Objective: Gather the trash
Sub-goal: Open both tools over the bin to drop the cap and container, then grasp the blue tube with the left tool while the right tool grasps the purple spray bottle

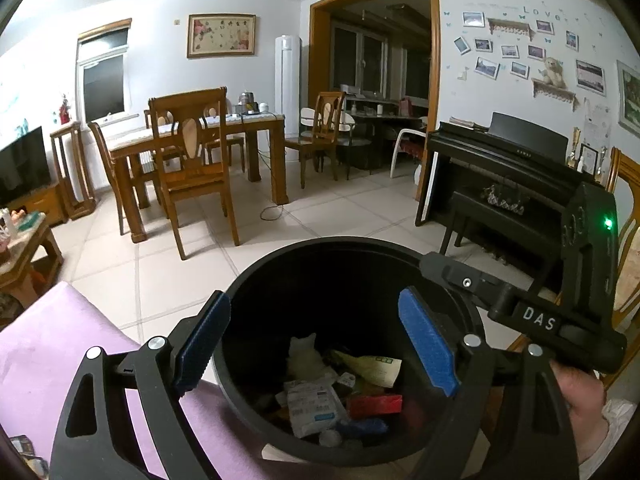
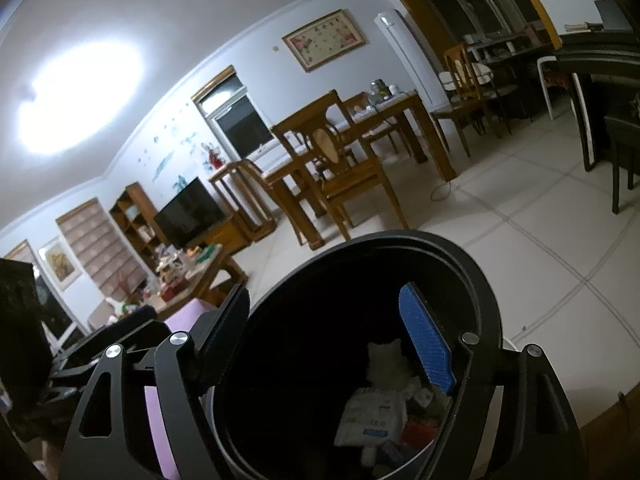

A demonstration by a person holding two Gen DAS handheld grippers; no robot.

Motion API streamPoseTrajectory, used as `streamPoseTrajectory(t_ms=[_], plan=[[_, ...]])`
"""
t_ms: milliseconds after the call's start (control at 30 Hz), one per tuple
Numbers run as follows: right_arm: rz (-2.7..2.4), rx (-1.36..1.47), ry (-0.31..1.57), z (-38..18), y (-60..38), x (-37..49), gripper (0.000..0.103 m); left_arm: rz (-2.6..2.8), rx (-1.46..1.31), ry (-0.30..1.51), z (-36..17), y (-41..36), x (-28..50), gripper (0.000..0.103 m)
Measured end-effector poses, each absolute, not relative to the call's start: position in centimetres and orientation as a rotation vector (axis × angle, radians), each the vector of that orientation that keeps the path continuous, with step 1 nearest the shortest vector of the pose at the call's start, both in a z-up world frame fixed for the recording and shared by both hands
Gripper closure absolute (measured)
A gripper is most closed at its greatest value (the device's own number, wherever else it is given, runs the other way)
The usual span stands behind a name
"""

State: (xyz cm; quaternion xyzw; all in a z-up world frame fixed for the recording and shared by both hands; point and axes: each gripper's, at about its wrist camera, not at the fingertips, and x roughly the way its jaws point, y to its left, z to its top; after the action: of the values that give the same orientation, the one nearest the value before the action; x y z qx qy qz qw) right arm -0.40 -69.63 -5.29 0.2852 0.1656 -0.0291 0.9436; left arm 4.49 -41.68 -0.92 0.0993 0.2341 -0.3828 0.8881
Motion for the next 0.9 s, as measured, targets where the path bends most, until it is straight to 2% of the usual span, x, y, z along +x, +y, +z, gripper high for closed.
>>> streamPoseTrajectory(t_ms=[467,900], plan=[[0.005,0.515,0.381,-3.5,-63.9,0.3,0.026,-0.744,0.16,0.491,0.0,-35.6,3.5,0.017],[0.279,0.337,0.518,-1.1,-48.7,3.6,0.026,-0.485,0.033,0.586,-1.1,-18.7,4.7,0.017]])
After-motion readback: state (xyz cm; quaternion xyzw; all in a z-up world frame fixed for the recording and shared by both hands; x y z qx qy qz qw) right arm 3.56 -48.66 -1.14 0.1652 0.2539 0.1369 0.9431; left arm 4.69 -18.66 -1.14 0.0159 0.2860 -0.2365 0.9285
